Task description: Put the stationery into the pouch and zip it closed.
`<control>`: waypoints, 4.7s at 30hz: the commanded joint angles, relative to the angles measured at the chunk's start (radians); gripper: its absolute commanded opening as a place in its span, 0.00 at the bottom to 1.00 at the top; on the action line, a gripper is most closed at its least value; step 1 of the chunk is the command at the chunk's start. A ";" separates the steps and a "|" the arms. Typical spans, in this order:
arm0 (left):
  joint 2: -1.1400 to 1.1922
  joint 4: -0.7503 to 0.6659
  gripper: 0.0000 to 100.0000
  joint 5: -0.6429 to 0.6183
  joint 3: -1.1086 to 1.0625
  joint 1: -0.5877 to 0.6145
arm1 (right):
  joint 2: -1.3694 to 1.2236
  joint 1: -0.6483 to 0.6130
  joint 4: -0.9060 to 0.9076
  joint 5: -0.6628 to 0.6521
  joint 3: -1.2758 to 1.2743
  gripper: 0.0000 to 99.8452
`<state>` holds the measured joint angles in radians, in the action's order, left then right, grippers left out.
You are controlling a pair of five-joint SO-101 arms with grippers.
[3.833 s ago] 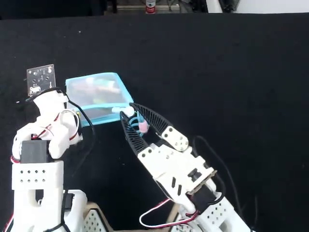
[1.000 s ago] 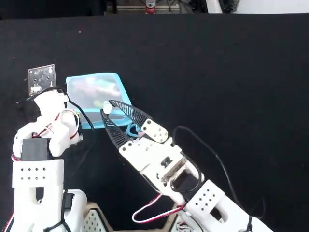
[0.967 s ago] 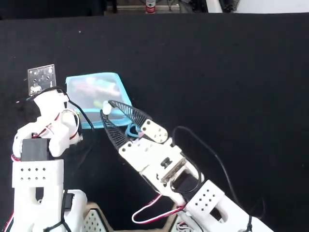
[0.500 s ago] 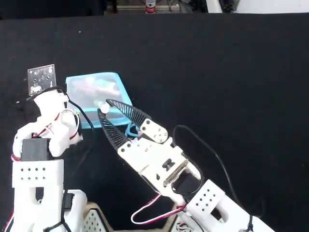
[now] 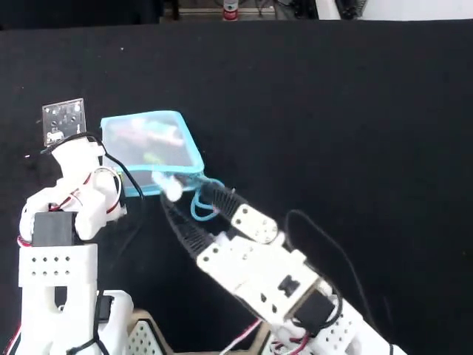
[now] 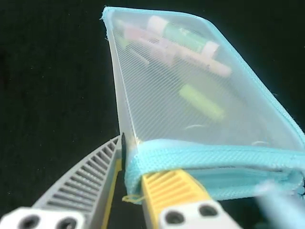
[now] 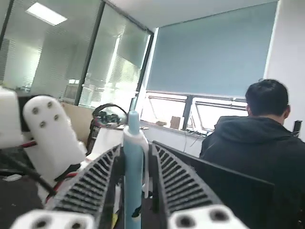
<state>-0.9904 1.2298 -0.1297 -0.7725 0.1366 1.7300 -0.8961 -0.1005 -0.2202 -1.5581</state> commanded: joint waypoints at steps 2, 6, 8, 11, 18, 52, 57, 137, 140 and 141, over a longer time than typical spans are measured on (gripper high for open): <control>-0.008 0.002 0.03 0.003 0.010 -0.002 | 0.064 -0.049 0.008 -0.011 -0.097 0.01; -0.008 0.002 0.03 0.003 0.010 -0.002 | 0.048 -0.002 -0.032 -0.009 -0.131 0.01; -0.008 0.002 0.03 0.003 0.010 -0.002 | 0.031 0.032 -0.071 -0.005 -0.131 0.01; -0.008 0.002 0.03 0.003 0.010 -0.002 | -0.001 0.066 -0.133 -0.005 -0.134 0.01; -0.008 0.002 0.03 0.003 0.010 -0.002 | -0.136 0.071 -0.195 -0.005 -0.133 0.01; -0.008 0.002 0.03 0.003 0.008 -0.002 | -0.366 0.037 0.632 0.187 0.455 0.21; -0.008 0.002 0.03 0.003 0.005 -0.002 | -0.364 0.157 0.769 0.187 0.595 0.21; -0.008 -0.002 0.03 0.003 0.038 -0.010 | -0.375 0.345 0.637 -0.043 0.193 0.01; -0.008 0.003 0.03 0.003 0.058 -0.010 | -0.375 0.347 0.660 -0.046 0.260 0.01; -0.008 0.003 0.03 0.003 0.061 -0.010 | -0.377 0.345 0.683 -0.046 0.291 0.01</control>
<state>-0.9904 1.2298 -0.1297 -0.7725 0.1366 1.3541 -0.5386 0.5378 -0.2524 -1.4047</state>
